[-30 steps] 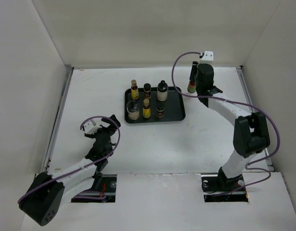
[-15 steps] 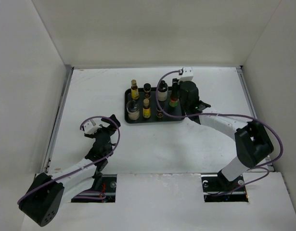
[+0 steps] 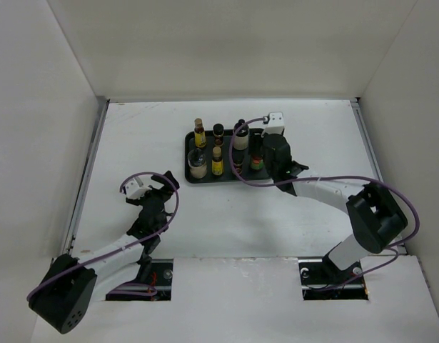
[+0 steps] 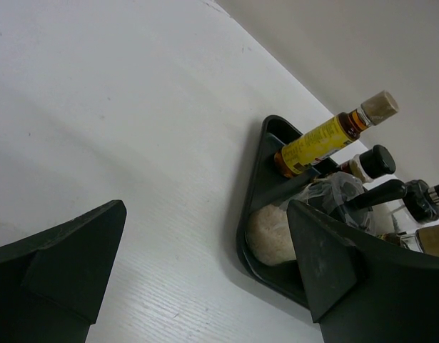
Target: Organize the condiment bottles
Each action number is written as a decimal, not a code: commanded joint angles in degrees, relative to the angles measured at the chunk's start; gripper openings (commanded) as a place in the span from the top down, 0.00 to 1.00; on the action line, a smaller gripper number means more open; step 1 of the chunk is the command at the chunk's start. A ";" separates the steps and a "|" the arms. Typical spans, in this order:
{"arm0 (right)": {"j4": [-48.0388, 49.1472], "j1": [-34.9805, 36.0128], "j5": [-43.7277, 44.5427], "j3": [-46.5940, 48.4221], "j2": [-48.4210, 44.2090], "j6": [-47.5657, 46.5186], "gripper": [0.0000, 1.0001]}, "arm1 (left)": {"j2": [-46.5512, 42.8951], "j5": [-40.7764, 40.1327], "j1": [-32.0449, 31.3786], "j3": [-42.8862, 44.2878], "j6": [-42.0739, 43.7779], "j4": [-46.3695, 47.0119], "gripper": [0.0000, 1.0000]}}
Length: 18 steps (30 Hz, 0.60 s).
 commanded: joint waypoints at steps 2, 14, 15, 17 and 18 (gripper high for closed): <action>4.97 0.62 1.99 0.18 -1.93 1.79 0.27 | -0.31 0.33 0.55 1.52 0.14 1.70 0.00; 6.72 2.99 7.16 -6.31 -14.05 3.11 0.00 | -4.08 3.14 2.04 2.31 0.49 -2.86 0.00; 7.60 2.99 8.91 -7.80 -15.63 3.37 0.00 | -5.31 3.84 2.39 2.31 0.49 -3.65 0.00; 8.31 2.99 11.99 -11.05 -19.05 4.60 0.00 | -6.72 4.46 3.01 2.23 0.49 -4.62 0.00; 7.88 2.99 13.23 -12.55 -20.81 5.82 0.00 | -6.90 4.64 3.44 2.22 0.49 -4.89 0.00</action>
